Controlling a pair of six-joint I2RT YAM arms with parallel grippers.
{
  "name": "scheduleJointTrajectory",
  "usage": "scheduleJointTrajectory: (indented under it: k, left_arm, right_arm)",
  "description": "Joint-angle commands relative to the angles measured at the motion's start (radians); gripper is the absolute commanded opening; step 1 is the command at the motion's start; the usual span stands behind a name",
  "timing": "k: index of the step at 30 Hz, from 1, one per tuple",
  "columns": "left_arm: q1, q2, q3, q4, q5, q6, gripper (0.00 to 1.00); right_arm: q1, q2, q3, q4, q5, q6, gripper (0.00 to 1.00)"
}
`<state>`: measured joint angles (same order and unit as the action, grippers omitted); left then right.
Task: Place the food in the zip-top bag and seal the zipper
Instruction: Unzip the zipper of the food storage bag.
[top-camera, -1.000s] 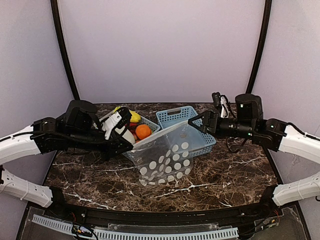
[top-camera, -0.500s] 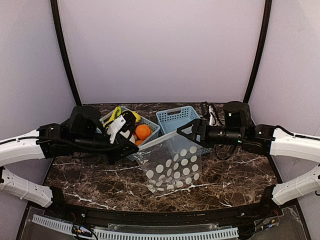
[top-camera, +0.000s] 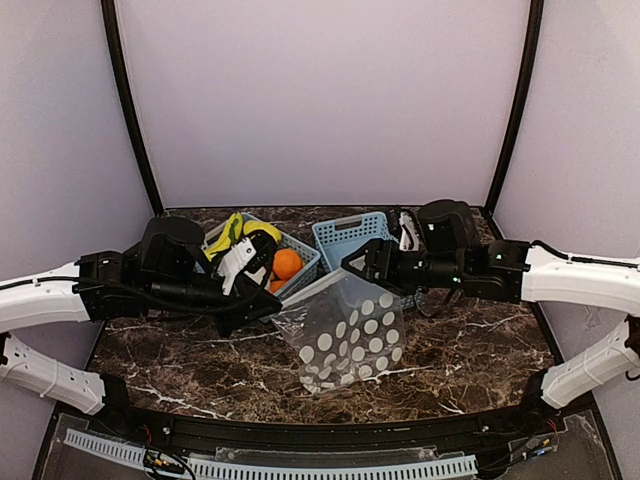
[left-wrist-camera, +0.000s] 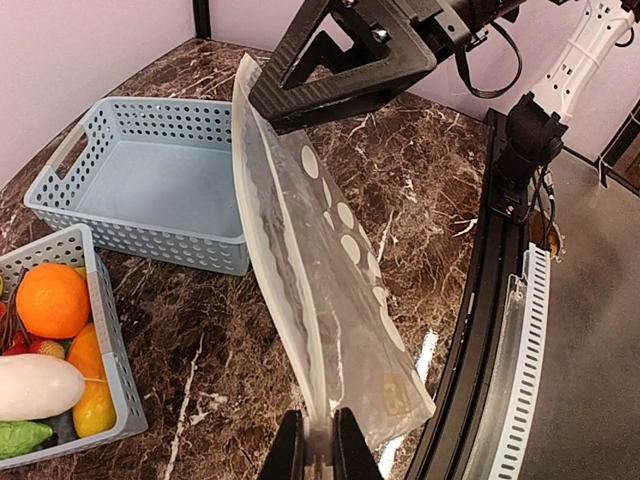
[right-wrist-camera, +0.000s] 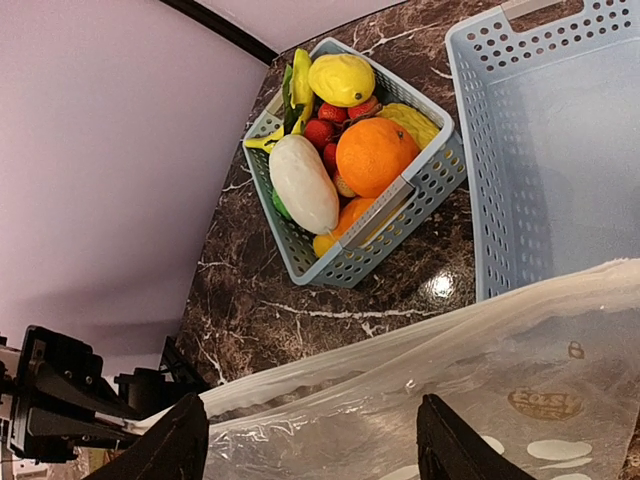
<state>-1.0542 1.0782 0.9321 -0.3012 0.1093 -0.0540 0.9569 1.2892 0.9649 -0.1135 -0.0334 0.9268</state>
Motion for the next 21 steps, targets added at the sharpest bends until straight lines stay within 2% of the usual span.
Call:
scheduleJointTrajectory:
  k: [1, 14, 19, 21]
  left_arm:
    - [-0.029, -0.018, -0.014, -0.001, -0.042, 0.042, 0.01]
    - [-0.066, 0.004, 0.001, -0.005, -0.097, 0.094, 0.01]
    - [-0.067, 0.008, 0.002, -0.004, -0.097, 0.097, 0.01]
    - [-0.067, 0.005, 0.002, -0.004, -0.097, 0.097, 0.01]
  right_arm:
    - [0.019, 0.04, 0.085, -0.099, 0.09, -0.01, 0.7]
    - [0.032, 0.104, 0.132, -0.181, 0.137, -0.032, 0.6]
    - [0.032, 0.11, 0.129, -0.181, 0.136, -0.031, 0.48]
    - [0.032, 0.11, 0.129, -0.176, 0.134, -0.028, 0.46]
